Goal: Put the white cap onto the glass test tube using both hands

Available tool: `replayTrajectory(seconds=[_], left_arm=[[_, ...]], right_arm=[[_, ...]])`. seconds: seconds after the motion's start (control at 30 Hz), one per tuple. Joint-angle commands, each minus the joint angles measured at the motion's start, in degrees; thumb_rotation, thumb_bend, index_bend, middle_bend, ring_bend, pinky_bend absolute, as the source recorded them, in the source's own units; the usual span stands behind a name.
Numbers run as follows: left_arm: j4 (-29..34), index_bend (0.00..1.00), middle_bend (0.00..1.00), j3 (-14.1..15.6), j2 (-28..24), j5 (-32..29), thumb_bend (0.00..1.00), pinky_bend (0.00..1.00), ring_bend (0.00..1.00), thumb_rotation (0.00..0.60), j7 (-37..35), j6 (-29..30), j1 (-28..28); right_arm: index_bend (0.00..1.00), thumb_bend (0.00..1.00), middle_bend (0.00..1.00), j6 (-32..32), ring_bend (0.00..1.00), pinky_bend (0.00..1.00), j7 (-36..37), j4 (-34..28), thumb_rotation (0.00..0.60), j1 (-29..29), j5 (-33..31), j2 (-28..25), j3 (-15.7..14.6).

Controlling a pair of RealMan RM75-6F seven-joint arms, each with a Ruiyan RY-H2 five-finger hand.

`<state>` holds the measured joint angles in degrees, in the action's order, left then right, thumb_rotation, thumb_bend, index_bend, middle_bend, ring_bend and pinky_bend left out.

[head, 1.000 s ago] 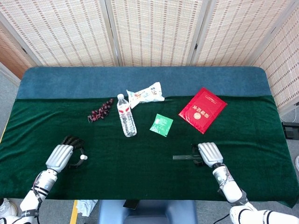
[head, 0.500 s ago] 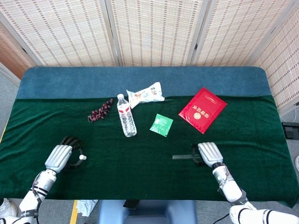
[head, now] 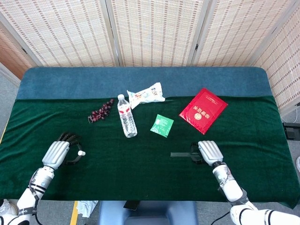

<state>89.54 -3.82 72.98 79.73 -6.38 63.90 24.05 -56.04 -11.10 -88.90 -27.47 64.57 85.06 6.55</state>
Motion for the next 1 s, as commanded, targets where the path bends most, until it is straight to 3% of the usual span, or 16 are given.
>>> replayTrajectory(seconds=[0.03,0.33,0.4,0.57,1.0], left_arm=[[1.9,0.61,0.29,-1.9,-2.1,-0.6,0.53,0.00,0.14,0.600,-3.7,-0.7,1.0],[6.0,0.61,0.29,-6.2,-5.4,-1.4,0.53,0.00,0.15,0.600,-10.4,-1.0,3.0],[8.0,0.61,0.29,-8.0,-6.4,-0.7,0.53,0.00,0.15,0.600,-11.4,0.2,3.8],[11.4,0.61,0.29,-9.7,-7.4,-0.2,0.53,0.00,0.15,0.600,-12.0,0.7,5.1],[14.8,0.61,0.29,-11.5,-6.3,0.3,0.53,0.00,0.15,0.600,-7.0,1.6,8.2]], right_arm=[[0.78,0.63,1.00,-0.2,1.00,1.00,5.2,-1.9,0.590,-0.5,2.5,-1.2,2.1],[0.85,0.66,1.00,1.6,1.00,1.00,13.1,-3.6,0.589,-3.6,5.8,-0.6,5.9],[0.86,0.67,1.00,2.1,1.00,1.00,16.1,-3.5,0.590,-5.8,6.3,1.8,8.2],[0.88,0.68,1.00,3.3,1.00,1.00,20.5,-0.7,0.592,-9.2,6.7,6.8,10.5],[0.89,0.68,1.00,4.4,1.00,1.00,25.8,3.9,0.592,-14.6,4.9,13.9,14.0]])
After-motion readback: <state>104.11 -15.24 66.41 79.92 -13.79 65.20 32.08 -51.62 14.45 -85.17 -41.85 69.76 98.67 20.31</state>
